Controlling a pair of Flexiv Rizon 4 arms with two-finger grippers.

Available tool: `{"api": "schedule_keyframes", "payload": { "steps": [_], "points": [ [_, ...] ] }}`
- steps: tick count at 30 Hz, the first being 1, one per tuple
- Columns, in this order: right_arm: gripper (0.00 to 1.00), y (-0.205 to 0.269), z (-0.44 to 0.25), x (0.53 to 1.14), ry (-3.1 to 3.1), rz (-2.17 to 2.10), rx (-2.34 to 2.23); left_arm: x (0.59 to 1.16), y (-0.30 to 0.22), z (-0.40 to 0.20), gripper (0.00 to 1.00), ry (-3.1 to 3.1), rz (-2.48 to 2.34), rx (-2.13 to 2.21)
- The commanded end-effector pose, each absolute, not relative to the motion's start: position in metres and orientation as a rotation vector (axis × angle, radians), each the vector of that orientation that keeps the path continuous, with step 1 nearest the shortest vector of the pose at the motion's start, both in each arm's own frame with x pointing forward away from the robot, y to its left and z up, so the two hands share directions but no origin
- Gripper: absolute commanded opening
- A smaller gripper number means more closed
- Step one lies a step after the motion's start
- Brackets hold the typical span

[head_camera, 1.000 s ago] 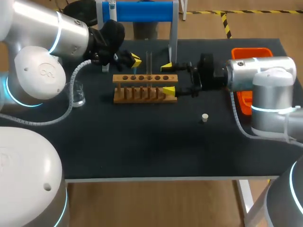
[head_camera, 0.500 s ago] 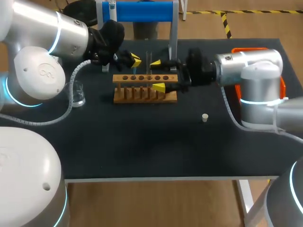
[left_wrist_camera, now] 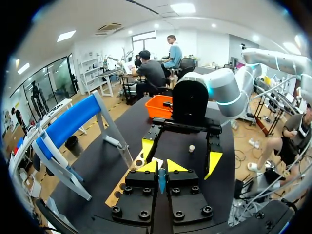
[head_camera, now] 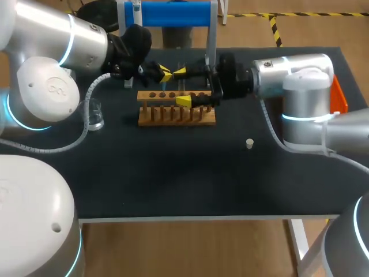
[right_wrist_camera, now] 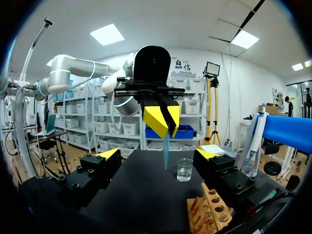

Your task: Invert the test tube, pick up the pipette, mount the tip to pipette, aspirate from beaker and dispense into the tube, eject the tip, return the pipette, and cap with the stopper.

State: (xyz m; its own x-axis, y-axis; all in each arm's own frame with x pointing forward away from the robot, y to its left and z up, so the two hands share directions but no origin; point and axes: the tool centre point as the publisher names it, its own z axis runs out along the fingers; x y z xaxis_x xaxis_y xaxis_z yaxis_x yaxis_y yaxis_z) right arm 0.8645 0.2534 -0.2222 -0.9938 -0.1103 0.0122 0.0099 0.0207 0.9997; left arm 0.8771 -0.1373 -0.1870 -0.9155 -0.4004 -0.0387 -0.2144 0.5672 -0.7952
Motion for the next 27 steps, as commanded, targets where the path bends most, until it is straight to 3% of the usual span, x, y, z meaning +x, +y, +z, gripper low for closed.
{"api": "schedule_keyframes", "payload": {
  "steps": [1, 27],
  "points": [
    [1.0, 0.264, -0.225, 0.868, -2.169, -2.132, 0.119, 0.878, -0.138, -0.186, 0.0, 2.591, -1.263, -0.516],
    [1.0, 0.293, -0.224, 0.867, -2.129, -2.13, 0.111, 0.878, -0.138, -0.186, 0.0, 2.591, -1.263, -0.516]
  ]
}}
